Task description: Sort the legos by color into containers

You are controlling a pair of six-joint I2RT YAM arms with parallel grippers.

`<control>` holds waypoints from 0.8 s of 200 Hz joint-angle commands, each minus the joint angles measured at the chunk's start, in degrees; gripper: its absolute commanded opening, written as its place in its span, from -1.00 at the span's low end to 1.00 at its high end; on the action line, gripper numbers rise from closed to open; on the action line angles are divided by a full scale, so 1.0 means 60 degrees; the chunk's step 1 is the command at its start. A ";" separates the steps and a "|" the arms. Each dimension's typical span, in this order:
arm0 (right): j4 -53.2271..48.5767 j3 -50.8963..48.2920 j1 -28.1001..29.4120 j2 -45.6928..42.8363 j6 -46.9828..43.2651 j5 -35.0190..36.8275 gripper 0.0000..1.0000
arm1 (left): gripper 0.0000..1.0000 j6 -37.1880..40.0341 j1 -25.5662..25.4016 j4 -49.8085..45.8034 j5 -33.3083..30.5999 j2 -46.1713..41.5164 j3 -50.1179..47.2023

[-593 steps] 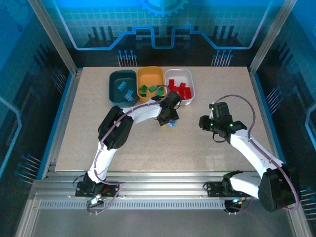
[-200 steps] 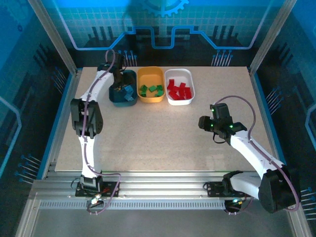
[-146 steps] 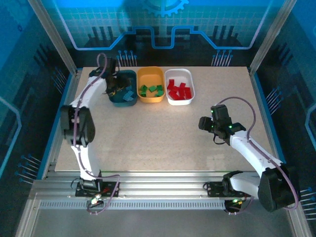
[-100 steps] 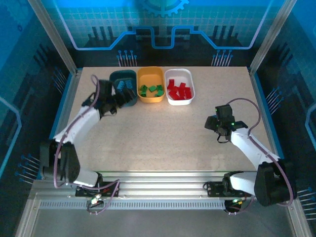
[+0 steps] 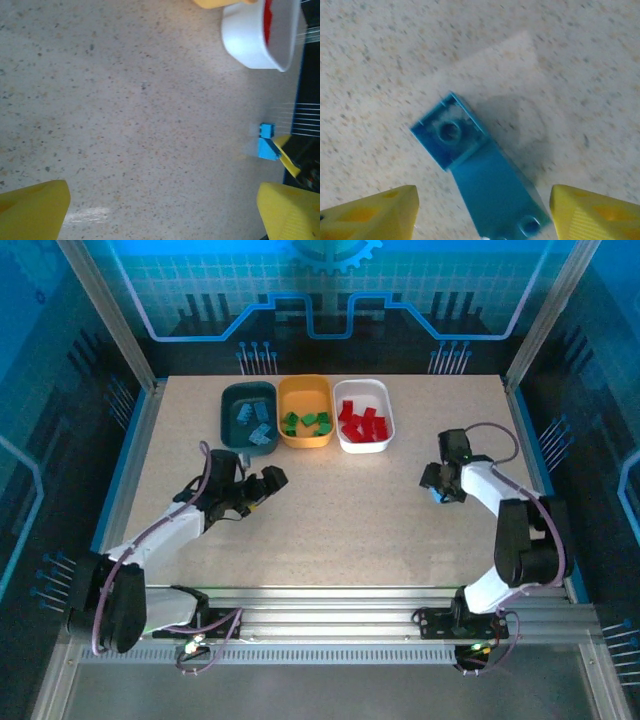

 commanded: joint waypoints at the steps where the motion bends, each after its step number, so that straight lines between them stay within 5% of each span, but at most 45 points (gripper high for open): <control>1: -0.0477 0.0550 -0.0104 0.0559 -0.0455 -0.0593 0.39 | 0.95 0.0179 -0.0058 -0.0151 0.0336 -0.0405 -0.0051; 50: -0.0569 0.0186 0.0098 0.0195 -0.0351 -0.1716 0.32 | 0.95 0.0433 -0.0058 -0.0584 0.0200 -0.0692 0.0040; 96: -0.0937 0.0320 0.0241 0.0234 -0.0364 -0.1190 0.25 | 0.95 0.0264 -0.0066 -0.0232 0.0423 -0.0510 -0.0071; 160: -0.0819 0.0368 0.0276 0.0657 -0.0344 -0.1351 -0.20 | 0.97 0.0237 -0.0058 -0.0149 0.0540 -0.0589 -0.0253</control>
